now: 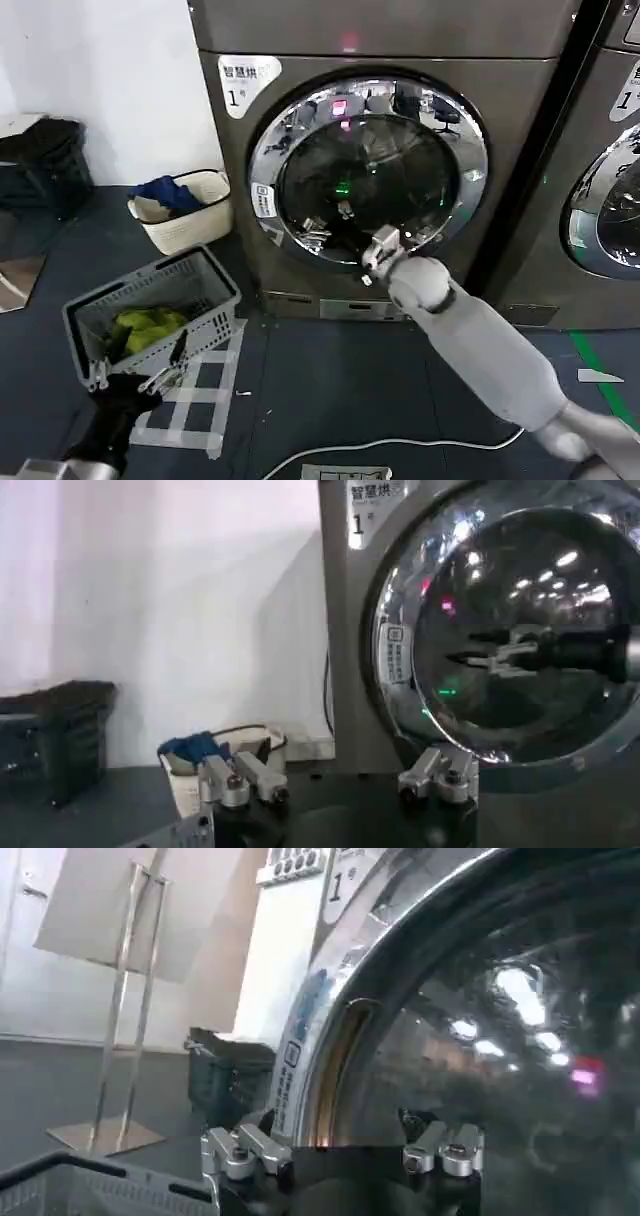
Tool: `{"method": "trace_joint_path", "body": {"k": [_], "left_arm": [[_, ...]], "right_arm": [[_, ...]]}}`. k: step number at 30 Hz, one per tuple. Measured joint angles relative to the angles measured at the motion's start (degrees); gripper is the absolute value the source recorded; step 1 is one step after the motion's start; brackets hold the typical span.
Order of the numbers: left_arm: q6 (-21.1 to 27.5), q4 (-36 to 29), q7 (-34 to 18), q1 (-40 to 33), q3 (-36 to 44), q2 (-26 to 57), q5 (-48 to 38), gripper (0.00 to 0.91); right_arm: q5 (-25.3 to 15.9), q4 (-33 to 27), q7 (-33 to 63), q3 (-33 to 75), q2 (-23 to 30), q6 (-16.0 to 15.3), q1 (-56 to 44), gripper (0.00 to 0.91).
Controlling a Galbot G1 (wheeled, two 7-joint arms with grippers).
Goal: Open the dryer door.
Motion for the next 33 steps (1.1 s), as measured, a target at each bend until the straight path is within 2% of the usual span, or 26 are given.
{"method": "trace_joint_path", "body": {"k": [33], "left_arm": [[-1.38,-0.18,0.57,0.44,-0.49,-0.35,-0.04,0.907]], "right_arm": [[-1.75,-15.00,-2.45,-5.84,10.74,1.82,9.63,0.907]]}}
